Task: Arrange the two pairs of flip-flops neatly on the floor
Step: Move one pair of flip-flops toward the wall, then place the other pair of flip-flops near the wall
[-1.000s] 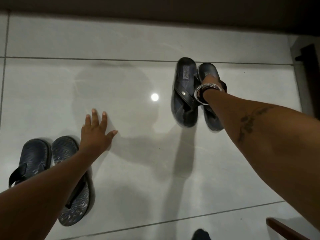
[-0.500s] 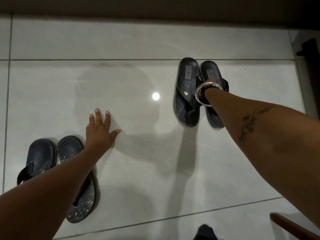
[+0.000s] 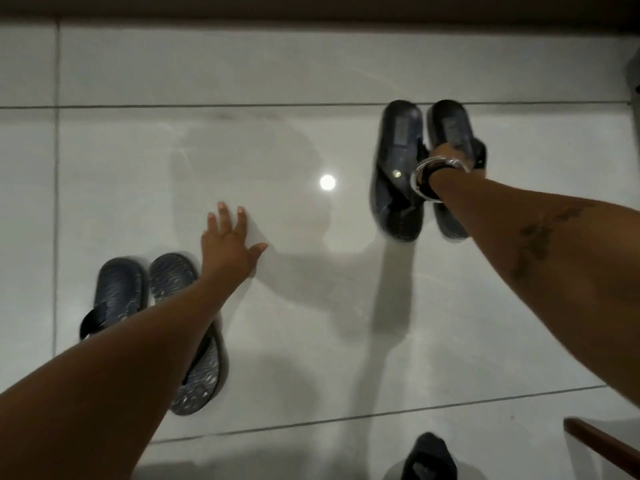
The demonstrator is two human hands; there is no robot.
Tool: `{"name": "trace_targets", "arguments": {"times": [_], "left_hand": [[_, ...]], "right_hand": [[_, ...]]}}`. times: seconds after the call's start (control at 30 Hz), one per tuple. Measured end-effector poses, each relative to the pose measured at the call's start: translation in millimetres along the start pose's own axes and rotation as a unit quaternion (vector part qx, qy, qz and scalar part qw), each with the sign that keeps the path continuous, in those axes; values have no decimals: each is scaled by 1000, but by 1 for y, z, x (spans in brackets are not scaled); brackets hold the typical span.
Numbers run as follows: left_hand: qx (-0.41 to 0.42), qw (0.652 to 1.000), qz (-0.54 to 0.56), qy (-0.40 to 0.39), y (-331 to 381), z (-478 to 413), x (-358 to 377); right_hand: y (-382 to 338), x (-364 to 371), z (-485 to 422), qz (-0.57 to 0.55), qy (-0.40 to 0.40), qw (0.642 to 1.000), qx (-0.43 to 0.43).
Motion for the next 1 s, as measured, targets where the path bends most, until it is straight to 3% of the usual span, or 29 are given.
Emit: {"name": "trace_targets", "arguments": {"times": [0.1, 0.17, 0.23, 0.33, 0.4, 0.47, 0.6, 0.77, 1.0], "left_hand": [[-4, 998, 6, -58, 2, 4, -18], [-25, 998, 43, -48, -4, 12, -35], [-74, 993, 81, 30, -30, 35, -55], [-154, 977, 65, 131, -79, 89, -69], [-192, 973, 46, 116, -108, 119, -62], [-221, 974, 20, 50, -130, 140, -44], [-218, 975, -3, -41, -147, 164, -9], [-247, 966, 54, -51, -140, 159, 7], [-212, 975, 48, -40, -154, 143, -16]], "right_hand": [[-25, -3, 54, 137, 112, 984, -21], [-60, 16, 108, 159, 152, 961, -166], [-89, 55, 170, 156, 95, 931, -316], [-113, 127, 244, 199, -53, 892, -403], [-110, 169, 272, 252, -112, 888, -369], [-90, 201, 287, 274, -149, 905, -291], [-68, 220, 302, 279, -121, 923, -236], [-70, 210, 304, 292, -137, 917, -235], [-75, 209, 307, 288, -134, 924, -214]]}}
Point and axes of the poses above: each hand's wrist, its own z-axis away from the middle knuckle, its own x-axis out of the palm, y = z × x, the point moved 6 cm from there along -z, towards the middle knuckle, and after that the axes turned 6 degrees about -z, right-handed, at the moved point
